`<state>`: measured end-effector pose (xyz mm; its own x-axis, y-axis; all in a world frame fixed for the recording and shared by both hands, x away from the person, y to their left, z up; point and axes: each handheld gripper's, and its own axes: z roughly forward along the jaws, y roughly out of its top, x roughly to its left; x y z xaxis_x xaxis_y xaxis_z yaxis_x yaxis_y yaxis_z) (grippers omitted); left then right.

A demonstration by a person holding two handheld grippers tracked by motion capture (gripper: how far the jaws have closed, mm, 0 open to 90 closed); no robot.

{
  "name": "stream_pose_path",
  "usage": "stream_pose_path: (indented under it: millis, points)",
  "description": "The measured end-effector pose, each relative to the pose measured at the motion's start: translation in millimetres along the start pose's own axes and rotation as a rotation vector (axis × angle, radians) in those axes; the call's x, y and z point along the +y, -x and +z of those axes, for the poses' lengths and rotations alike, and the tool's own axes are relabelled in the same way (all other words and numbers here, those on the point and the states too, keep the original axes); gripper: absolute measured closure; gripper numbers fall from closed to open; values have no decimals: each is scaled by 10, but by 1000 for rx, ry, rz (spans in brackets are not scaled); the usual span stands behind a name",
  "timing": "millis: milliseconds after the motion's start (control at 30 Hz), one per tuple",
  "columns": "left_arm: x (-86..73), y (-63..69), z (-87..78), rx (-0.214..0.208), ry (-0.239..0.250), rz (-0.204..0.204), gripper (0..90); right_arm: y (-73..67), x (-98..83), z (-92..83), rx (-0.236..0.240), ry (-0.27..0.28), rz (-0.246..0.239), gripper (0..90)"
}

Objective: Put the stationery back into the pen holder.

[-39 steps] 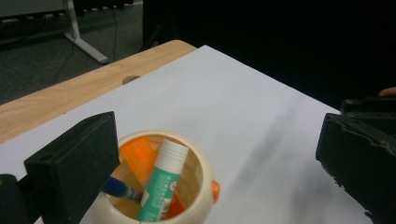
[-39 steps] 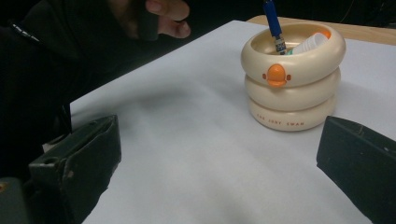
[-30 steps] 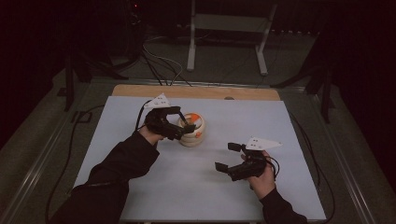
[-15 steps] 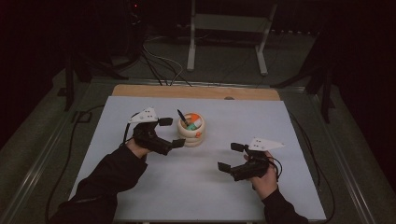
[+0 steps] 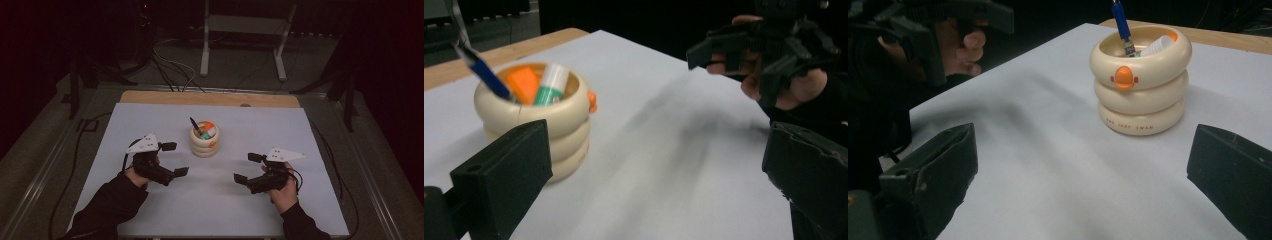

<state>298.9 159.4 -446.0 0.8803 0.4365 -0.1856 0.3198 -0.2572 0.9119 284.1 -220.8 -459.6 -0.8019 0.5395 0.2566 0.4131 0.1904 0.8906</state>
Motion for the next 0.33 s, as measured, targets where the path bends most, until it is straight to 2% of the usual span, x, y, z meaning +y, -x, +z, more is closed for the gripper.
stream_pose_path:
  millis: [200,333]
  points:
    - [-215,39,-56,10,-16,11,2,4,-1,2,4,1,2,0]
    - [-283,61,-67,12,-24,19,2,8,2,-1,3,2,1,0]
